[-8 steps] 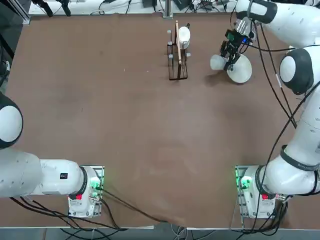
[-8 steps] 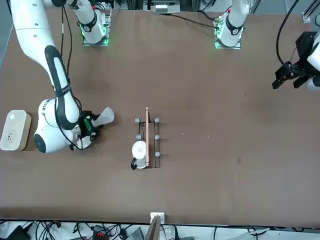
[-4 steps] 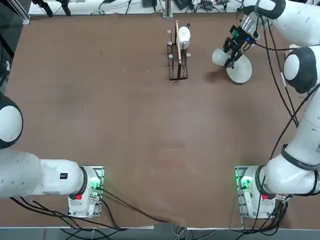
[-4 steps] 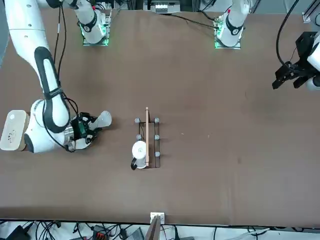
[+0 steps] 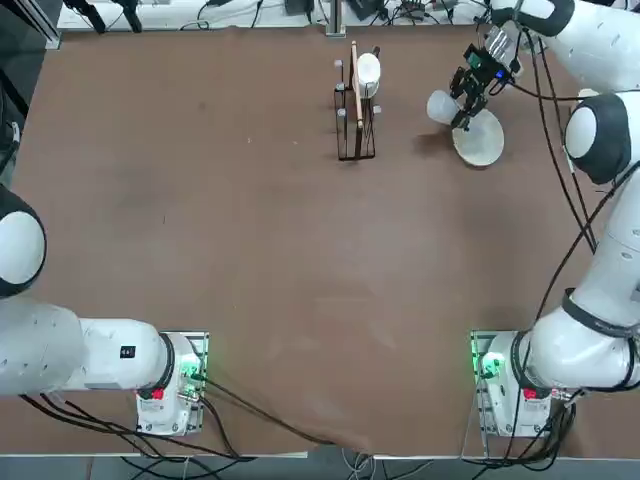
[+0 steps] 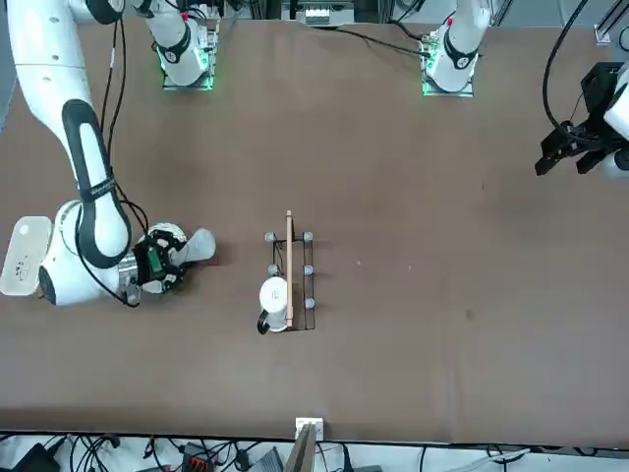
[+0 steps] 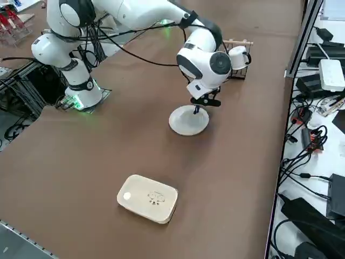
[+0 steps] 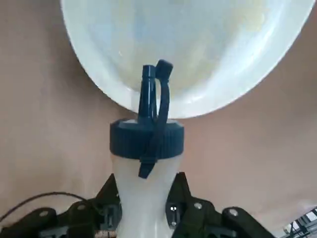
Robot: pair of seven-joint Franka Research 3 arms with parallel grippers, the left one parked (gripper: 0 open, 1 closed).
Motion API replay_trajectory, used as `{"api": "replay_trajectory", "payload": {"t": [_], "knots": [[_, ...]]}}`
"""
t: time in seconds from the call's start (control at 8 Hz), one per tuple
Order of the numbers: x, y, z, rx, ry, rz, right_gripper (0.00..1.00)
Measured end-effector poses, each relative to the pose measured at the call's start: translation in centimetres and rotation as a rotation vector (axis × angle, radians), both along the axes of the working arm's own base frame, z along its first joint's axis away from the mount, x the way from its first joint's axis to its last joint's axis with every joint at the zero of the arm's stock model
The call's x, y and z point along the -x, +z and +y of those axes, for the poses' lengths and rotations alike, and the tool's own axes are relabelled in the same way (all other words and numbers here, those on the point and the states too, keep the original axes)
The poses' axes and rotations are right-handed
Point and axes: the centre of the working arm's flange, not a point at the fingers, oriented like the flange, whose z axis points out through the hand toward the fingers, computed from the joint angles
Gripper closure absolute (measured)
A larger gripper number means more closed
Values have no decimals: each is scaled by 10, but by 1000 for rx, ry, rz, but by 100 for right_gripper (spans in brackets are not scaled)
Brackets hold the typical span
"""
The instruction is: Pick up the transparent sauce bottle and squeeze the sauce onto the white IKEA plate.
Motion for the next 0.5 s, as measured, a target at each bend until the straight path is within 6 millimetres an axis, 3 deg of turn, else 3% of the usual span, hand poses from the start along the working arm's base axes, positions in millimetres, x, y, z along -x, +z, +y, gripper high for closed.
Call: {"api": "replay_trajectory", "payload": {"t": [0.5], "knots": [[-4,-6,-47,-18,-59,-1,55]]}}
